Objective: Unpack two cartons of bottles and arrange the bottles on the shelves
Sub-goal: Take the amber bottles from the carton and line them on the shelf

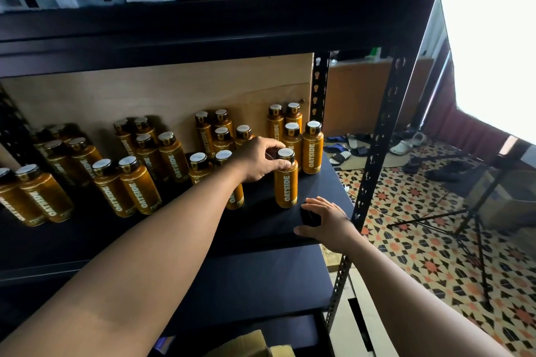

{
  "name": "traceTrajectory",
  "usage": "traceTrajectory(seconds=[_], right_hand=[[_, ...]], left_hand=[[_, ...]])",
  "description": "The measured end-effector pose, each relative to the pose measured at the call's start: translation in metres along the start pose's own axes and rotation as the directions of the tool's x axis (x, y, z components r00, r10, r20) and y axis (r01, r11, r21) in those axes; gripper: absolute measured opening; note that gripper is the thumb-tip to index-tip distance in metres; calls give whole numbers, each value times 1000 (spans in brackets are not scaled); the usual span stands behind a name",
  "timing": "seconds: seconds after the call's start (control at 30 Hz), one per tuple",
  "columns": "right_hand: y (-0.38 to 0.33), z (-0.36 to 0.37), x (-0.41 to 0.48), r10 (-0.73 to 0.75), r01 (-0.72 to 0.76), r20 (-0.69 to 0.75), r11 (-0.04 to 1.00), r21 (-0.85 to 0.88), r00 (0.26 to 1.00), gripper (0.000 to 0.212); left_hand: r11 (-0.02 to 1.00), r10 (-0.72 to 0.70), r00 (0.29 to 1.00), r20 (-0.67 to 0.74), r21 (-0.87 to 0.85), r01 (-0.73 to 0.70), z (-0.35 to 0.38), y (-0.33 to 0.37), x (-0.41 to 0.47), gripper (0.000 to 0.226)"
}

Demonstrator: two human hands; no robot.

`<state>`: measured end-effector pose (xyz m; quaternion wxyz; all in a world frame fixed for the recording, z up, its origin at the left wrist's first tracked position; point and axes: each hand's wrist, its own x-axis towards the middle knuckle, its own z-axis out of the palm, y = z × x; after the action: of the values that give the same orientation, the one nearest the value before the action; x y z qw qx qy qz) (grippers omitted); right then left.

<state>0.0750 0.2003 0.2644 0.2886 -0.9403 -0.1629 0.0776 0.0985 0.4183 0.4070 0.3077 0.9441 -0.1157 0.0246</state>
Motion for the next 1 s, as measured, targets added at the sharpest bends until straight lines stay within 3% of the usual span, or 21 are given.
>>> traceTrajectory(seconds=[0.53,0.8,0.9,1.0], right_hand=[[-2,-1,-2,-3,3,-4,1000,-8,1000,77],[-4,-3,-2,10,-10,17,1000,-3,1000,72],[-7,-6,-3,57,-59,31,996,69,998,65],[-12,-9,-4,91,-82,-61,987,137,994,48]], left_hand=[[1000,22,1000,14,1,-22,-3,0,0,48],[1000,-1,999,32,-3,1,-7,-7,2,65],[1000,14,1000,24,-22,-13,-12,-9,4,57],[999,39,999,16,-22,-39,-17,-11,7,41]])
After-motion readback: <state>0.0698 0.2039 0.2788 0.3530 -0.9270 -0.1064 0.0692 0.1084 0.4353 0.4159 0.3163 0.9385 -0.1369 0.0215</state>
